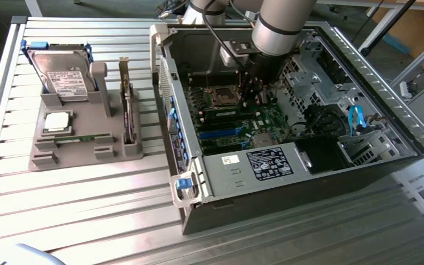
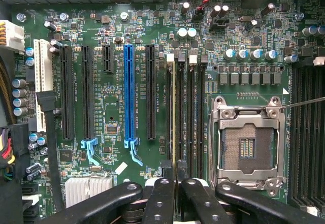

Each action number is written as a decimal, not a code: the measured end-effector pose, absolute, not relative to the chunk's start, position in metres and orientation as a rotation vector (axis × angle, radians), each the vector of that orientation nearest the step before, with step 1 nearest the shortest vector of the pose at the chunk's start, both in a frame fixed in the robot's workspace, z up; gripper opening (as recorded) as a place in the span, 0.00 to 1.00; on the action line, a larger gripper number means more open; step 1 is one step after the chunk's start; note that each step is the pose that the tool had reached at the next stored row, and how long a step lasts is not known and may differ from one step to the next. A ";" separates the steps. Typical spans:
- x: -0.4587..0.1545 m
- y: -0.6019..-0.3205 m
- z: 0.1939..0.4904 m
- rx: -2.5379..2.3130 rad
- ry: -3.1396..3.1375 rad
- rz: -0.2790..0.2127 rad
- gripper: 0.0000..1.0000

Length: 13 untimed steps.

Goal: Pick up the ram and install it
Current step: 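Insert the ram into the slot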

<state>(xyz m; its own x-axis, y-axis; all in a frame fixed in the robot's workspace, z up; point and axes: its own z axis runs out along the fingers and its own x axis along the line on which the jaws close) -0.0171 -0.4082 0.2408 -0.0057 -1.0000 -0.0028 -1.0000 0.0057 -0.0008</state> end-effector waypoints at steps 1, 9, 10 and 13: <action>-0.017 -0.408 0.241 -2.213 2.226 0.002 0.12; -0.017 -0.408 0.239 -2.213 2.226 0.002 0.12; -0.017 -0.408 0.239 -2.213 2.226 0.002 0.12; -0.017 -0.408 0.239 -2.213 2.226 0.002 0.12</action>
<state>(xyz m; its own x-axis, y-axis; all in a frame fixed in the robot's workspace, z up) -0.0172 -0.4083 0.2388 -0.0058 -1.0000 -0.0028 -1.0000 0.0058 -0.0008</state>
